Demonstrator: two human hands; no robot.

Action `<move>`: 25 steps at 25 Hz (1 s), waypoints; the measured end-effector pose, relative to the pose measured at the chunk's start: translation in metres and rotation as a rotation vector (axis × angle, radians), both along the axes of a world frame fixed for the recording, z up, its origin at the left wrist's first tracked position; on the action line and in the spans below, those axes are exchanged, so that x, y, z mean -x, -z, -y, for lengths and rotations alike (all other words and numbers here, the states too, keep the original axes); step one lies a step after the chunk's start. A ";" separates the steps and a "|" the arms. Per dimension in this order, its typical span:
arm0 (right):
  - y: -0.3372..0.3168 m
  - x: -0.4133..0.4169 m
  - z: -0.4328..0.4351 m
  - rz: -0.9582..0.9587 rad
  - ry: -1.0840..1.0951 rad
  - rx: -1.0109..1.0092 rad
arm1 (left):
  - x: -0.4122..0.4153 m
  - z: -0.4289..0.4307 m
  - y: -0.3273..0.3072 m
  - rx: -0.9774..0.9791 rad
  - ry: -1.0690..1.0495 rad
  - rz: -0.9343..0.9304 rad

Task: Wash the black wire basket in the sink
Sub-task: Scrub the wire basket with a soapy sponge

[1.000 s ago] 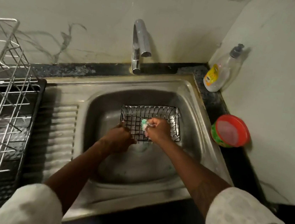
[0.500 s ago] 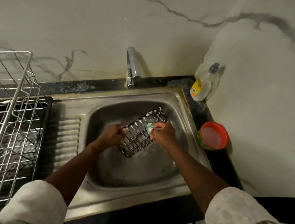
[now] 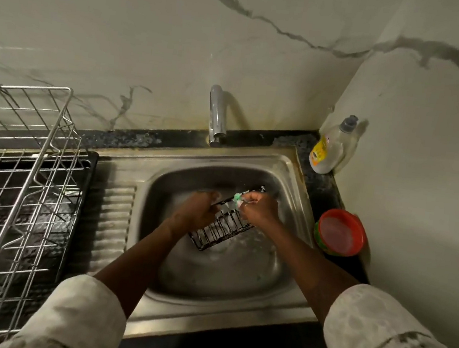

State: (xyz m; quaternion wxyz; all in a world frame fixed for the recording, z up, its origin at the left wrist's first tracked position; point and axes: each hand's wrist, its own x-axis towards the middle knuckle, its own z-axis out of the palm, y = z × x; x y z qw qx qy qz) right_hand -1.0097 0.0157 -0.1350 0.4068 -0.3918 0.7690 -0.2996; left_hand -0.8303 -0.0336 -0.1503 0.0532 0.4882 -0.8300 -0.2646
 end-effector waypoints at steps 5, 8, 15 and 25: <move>-0.029 0.040 -0.026 -0.226 -0.002 0.137 | 0.057 -0.012 -0.028 0.000 0.046 -0.210; -0.045 0.084 -0.053 -0.330 0.059 0.267 | 0.119 -0.032 -0.049 0.027 0.125 -0.196; -0.065 0.165 -0.109 -0.776 -0.011 -0.084 | 0.204 -0.070 -0.054 -0.023 0.334 -0.330; -0.043 0.172 -0.107 -0.728 -0.241 -0.109 | 0.206 -0.072 -0.044 0.021 0.366 -0.065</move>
